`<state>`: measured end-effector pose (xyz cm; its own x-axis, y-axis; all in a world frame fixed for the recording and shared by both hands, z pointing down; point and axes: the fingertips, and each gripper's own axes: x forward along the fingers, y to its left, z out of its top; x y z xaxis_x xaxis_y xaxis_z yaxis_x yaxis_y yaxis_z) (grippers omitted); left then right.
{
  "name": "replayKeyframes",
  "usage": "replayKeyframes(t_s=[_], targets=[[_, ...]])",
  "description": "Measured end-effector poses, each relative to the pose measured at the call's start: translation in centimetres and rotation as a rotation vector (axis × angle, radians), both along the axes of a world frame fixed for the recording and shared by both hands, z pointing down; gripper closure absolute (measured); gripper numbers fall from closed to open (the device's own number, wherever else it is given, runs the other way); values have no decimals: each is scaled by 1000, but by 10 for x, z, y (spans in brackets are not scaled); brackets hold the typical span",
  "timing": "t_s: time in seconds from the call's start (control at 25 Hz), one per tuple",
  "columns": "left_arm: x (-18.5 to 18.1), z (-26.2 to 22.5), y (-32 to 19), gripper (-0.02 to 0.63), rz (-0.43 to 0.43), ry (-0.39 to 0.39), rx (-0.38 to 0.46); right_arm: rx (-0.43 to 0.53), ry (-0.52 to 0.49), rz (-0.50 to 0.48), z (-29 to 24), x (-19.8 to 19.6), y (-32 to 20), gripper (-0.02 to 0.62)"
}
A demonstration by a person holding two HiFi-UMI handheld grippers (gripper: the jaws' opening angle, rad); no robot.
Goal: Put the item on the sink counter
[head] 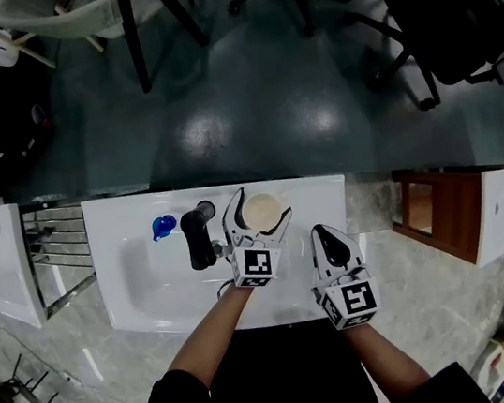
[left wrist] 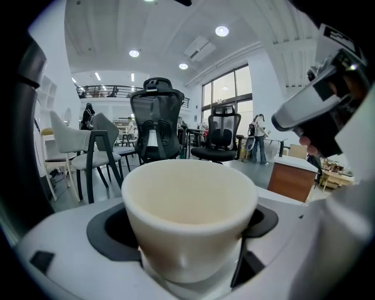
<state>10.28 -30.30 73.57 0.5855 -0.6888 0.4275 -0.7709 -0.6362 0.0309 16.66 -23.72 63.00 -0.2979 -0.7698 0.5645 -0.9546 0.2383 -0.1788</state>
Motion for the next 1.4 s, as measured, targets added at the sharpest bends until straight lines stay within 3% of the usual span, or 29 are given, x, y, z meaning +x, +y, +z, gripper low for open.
replayKeyframes(t_s=[0.6, 1.4], targets=[[-11, -6, 11, 132, -31, 39, 0, 20, 4, 5, -7, -3, 19, 563], [-31, -22, 72, 132, -13, 56, -20, 49, 19, 81, -28, -10, 107, 563]])
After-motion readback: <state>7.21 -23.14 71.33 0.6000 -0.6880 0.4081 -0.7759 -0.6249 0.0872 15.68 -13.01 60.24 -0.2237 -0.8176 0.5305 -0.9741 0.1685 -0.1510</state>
